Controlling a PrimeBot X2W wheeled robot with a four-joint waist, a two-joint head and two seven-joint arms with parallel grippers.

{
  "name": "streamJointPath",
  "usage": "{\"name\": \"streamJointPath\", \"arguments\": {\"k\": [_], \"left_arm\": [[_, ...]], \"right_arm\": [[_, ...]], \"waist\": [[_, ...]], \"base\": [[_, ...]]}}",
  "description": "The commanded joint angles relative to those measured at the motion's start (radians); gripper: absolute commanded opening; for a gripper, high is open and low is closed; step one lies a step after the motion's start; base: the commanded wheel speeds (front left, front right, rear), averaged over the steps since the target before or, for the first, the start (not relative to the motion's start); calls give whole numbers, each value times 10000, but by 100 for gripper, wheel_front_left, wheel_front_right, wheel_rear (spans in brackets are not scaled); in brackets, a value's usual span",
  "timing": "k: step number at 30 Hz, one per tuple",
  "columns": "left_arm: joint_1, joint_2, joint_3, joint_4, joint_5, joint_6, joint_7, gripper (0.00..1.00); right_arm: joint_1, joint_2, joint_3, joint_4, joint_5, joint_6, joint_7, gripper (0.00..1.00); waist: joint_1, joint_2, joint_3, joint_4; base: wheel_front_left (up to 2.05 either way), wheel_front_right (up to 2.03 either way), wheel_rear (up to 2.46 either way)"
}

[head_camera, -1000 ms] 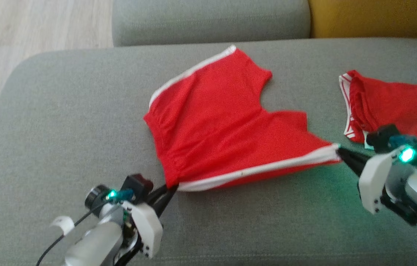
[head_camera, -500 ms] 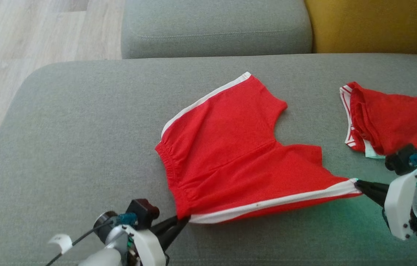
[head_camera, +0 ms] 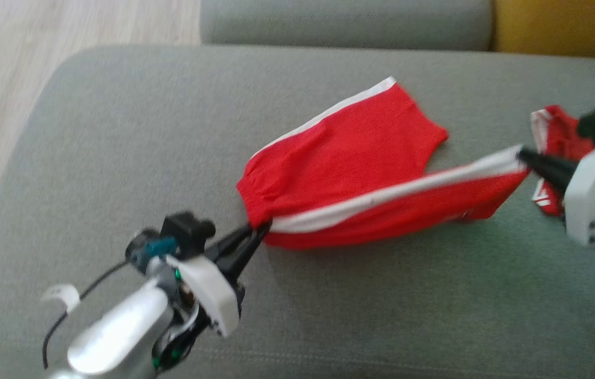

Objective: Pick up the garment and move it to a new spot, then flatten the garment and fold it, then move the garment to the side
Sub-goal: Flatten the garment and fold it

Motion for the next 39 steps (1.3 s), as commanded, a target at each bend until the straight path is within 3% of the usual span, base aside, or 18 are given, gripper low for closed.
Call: {"name": "streamJointPath", "arguments": {"k": [1,11,20,39], "left_arm": [[-888,54,478,-253,9,45,-111,0],[-2315,-883,546,818,241,-61,-374,0],[-3230,-1917,646,2537,257,-154,-779,0],[-4542,-3241,1513,4286,698,-419,-1091,0]], "right_arm": [[-581,-161,-238,-10,-200,-9,134,0],[-2829,342,-93,896,-643,-9,644,0],[-4559,699,1023,1900,-1327,-9,792,0],[-6208,1244,1835,3326,-2724,-9,-4,0]], "waist": [[1,0,622,420],[1,0,2086,1327],[1,0,3060,2039],[1,0,4292,2547]], "base": [[0,0,0],[0,0,0],[0,0,0],[0,0,0]]}}
